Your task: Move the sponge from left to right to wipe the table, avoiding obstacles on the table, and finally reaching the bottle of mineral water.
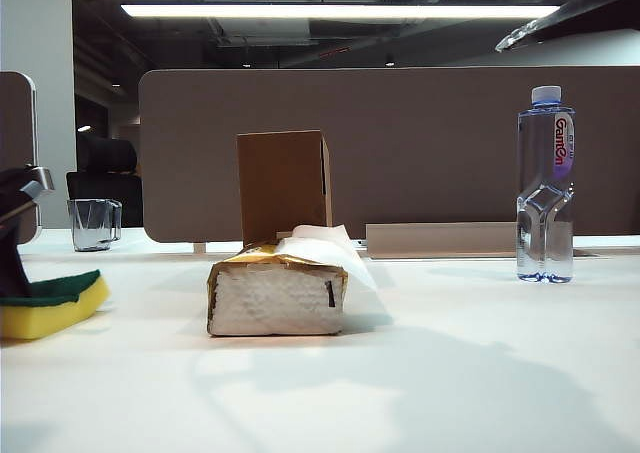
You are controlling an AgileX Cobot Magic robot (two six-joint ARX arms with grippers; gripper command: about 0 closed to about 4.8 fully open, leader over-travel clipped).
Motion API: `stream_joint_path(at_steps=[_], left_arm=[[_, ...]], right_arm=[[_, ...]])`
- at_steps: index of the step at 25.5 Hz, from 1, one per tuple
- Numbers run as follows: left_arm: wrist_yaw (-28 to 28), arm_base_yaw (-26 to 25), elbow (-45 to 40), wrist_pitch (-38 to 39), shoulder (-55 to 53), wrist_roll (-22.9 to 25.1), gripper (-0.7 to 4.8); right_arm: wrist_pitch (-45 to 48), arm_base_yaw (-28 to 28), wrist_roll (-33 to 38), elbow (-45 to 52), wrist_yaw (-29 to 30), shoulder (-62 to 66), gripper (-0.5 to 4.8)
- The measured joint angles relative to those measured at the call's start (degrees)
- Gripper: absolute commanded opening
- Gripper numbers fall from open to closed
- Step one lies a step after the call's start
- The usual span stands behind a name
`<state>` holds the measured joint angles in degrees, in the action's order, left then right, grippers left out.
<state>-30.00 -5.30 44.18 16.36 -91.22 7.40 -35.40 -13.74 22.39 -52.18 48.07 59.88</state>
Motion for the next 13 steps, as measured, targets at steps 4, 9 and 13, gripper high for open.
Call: stream_joint_path(at_steps=[4,9,13], left_arm=[[0.00,0.11,-3.21,1.44,3.98,-0.68,-0.06],[0.07,0.15,-8.59,3.91,12.13,-1.62,-0.06],[0.11,0.15,-13.14,4.50,17.57,-3.69,-0.06]], right_arm=[[-0.22,0.00,-0.09,-0.02,1.03,0.00,2.30],[-2.91,0.00,-1.57,-0.02,1.18,-0.68,2.30],[-3.06,0.00,-1.86,-0.02,1.20,-1.77,2.30]])
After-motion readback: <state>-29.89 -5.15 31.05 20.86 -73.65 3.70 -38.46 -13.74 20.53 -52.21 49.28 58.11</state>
